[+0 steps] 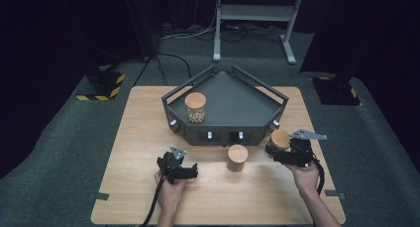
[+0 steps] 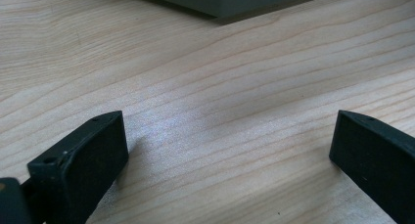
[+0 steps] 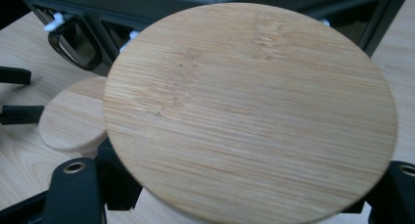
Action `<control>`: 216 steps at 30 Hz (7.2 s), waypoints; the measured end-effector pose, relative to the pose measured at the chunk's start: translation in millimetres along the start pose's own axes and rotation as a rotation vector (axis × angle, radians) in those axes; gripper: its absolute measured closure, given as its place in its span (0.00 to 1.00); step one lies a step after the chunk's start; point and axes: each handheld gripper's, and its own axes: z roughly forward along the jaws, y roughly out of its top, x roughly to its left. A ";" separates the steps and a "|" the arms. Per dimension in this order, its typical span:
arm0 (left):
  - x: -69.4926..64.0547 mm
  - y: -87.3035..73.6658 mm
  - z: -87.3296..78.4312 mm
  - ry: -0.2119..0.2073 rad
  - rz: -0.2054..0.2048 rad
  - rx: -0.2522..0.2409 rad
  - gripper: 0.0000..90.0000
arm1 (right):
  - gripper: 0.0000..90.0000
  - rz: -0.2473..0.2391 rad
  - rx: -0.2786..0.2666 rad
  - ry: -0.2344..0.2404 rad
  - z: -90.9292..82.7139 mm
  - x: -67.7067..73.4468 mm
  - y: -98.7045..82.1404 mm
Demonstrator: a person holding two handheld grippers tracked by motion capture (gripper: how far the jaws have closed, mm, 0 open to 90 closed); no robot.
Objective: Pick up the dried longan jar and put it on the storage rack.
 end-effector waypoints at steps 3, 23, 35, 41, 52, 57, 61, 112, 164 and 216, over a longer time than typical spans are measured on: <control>0.0 0.0 0.0 0.000 0.000 0.000 0.01 | 0.28 -0.014 -0.004 0.002 0.0 2.6 7.7; 0.0 0.0 0.0 0.000 0.000 0.000 0.01 | 0.28 -0.044 -0.035 0.010 -6.3 5.7 46.8; 0.0 0.0 0.0 0.000 0.000 0.000 0.01 | 0.28 -0.024 -0.042 0.001 -5.9 -0.2 71.1; 0.0 0.0 0.0 0.000 0.000 0.000 0.01 | 0.28 -0.023 -0.037 -0.011 -2.5 0.4 81.9; 0.0 0.0 0.0 0.000 0.000 0.000 0.01 | 0.28 -0.020 -0.032 -0.021 7.5 3.5 104.3; 0.0 0.0 0.0 0.000 0.000 0.000 0.01 | 0.28 -0.024 -0.028 -0.043 15.8 9.3 114.7; 0.0 0.0 0.0 0.000 0.000 0.000 0.01 | 0.28 -0.019 -0.032 -0.061 20.5 12.7 119.2; -0.5 0.1 0.0 0.002 0.000 0.001 0.01 | 0.28 -0.021 0.031 -0.148 94.1 19.3 130.8; -0.7 0.0 0.0 0.003 0.001 0.000 0.01 | 0.08 -0.012 0.036 -0.067 87.5 -2.6 127.3; -0.5 0.1 0.0 0.002 0.001 0.000 0.01 | 0.07 -0.029 -0.001 -0.007 57.5 -7.6 122.0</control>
